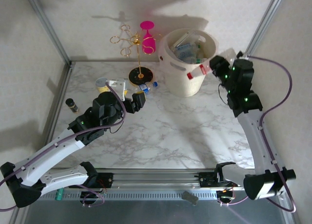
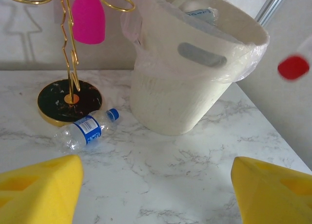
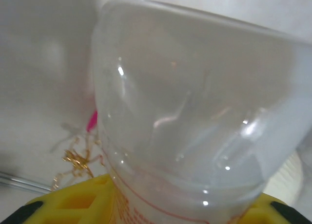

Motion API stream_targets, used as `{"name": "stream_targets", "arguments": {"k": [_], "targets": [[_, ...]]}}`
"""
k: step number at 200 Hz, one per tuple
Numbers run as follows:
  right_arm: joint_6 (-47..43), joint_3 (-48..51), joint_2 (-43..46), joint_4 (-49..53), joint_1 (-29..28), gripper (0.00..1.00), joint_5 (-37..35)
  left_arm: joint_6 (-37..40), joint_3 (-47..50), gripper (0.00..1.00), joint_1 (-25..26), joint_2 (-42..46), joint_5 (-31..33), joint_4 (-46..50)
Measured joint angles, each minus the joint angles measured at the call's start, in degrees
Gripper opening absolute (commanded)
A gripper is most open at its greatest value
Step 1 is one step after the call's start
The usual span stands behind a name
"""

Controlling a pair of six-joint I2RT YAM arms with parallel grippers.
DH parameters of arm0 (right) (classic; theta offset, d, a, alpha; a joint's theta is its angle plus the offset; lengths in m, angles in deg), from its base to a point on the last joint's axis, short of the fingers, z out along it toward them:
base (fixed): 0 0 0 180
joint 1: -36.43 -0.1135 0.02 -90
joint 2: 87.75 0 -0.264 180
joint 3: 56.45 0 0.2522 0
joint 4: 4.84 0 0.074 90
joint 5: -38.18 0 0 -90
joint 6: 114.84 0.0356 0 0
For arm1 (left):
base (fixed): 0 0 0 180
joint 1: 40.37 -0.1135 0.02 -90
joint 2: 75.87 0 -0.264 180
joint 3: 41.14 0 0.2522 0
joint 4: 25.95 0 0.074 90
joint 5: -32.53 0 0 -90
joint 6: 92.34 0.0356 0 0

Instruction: Put the plastic bottles in the bin

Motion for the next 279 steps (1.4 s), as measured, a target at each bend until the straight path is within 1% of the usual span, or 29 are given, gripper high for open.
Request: {"name": "stream_targets", "arguments": {"k": [20,53,95,133,192,208,230,249,273,279], "targets": [[-1.7,-6.5,-5.4,-1.7,0.7,0.40,0.1,0.0,0.0,0.79,0.0,0.0,-0.3,0.0],[-5.6,-20.1,-18.0,-1.1,1.3,0.39,-0.2,0.2,0.0,0.79,0.0,0.0,-0.6,0.0],[-9.3,-30.9,-29.2,2.3,1.6,0.39,0.1,0.8,0.0,0.79,0.0,0.2,-0.6,0.0],[-10.9,-32.2,-31.8,4.4,1.8,0.40,0.5,1.4,0.0,0.79,0.0,0.7,-0.6,0.0],[-11.6,-29.6,-33.6,4.2,1.8,0.42,3.6,1.5,0.1,0.79,0.0,0.8,-1.0,-0.1],[-11.9,-29.2,-35.1,4.2,1.8,0.45,4.5,1.5,0.5,0.79,0.0,1.0,-1.0,-0.1],[-12.9,-28.7,-36.5,3.7,1.5,0.52,5.9,1.5,0.7,0.79,0.0,1.4,-1.0,-0.2],[-14.8,-28.8,-36.6,3.7,1.0,0.66,6.5,1.5,0.8,0.79,0.0,1.7,-1.0,-0.2],[-17.6,-29.9,-36.6,5.0,0.5,0.79,6.6,1.5,0.8,0.79,0.0,2.3,-1.0,-0.2],[-18.3,-30.2,-36.6,5.3,0.4,0.80,6.5,1.6,0.8,0.79,0.0,2.4,-1.0,-0.2]]}}
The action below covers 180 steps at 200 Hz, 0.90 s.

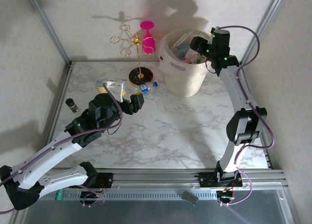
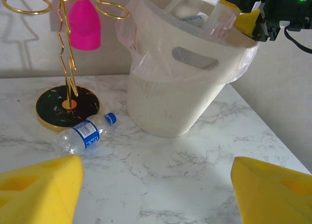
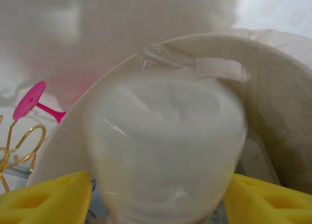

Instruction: Put the plastic bottles in the bin

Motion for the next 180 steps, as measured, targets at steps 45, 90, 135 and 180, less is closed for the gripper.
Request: {"name": "stream_targets", "arguments": {"k": [45,90,135,180], "targets": [[-2.6,-0.6,0.3,1.9,0.5,0.73,-1.3,0.0,0.0,0.79,0.0,0.1,0.1,0.0],[-4.1,-0.6,3.7,2.6,1.9,0.48,-2.5,-1.2,0.0,0.78,-1.8,-1.9,0.2,0.1],[-5.6,-0.1,5.5,2.6,1.4,0.25,-1.9,-6.6,0.0,0.74,-7.8,-6.5,-5.1,0.8],[-5.5,10.9,11.1,1.1,-0.5,0.28,-2.0,-17.2,0.0,0.75,-16.9,-13.1,-15.1,-0.3]]}}
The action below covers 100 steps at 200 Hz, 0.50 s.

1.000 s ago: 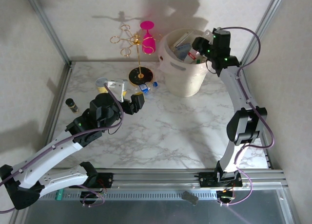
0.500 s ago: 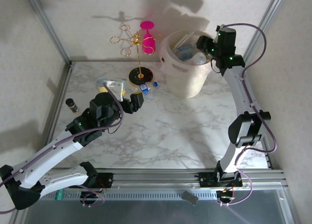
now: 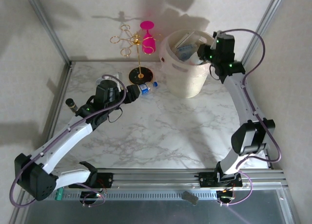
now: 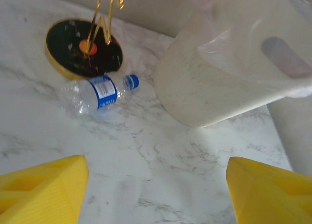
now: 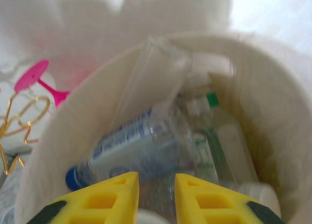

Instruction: Put the plastic bottles in the bin

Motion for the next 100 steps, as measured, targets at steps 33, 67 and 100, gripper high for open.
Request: {"name": "stream_targets", "arguments": {"k": [33,67,100], "targets": [[2.0,11.9,10.4,-3.0,-0.1,0.38,0.0,-8.8,0.0,0.76,-4.5,-8.1,-5.4,-2.1],[3.2,19.5,20.7,-5.9,-0.1,0.47,1.5,-9.3,-3.6,0.77,-6.0,-18.8,-5.9,-2.5],[4.2,26.3,28.3,-8.0,-0.1,0.62,4.0,-3.2,-8.3,0.77,-5.9,-26.6,-2.7,-4.1]]}}
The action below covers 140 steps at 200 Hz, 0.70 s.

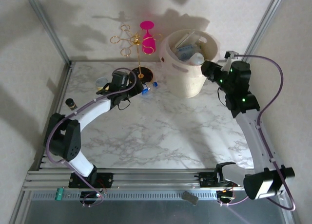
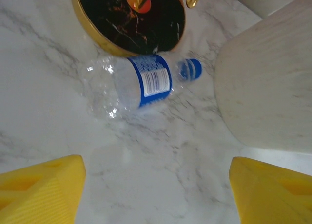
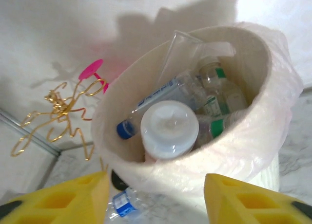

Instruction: Put the plastic bottles in the bin

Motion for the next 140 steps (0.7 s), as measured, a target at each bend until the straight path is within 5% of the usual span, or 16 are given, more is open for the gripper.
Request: {"name": "stream_targets", "arguments": {"k": [70,140], "targets": [[0.3,4.4,6.3,-0.4,0.0,0.67,6.8,18.0,-7.0,0.78,0.2,-11.5,7.0,-3.8],[0.2,4.6,8.7,-0.1,0.0,0.68,9.0,26.8,-13.2,0.79,0.2,-20.5,6.1,-7.1]]}}
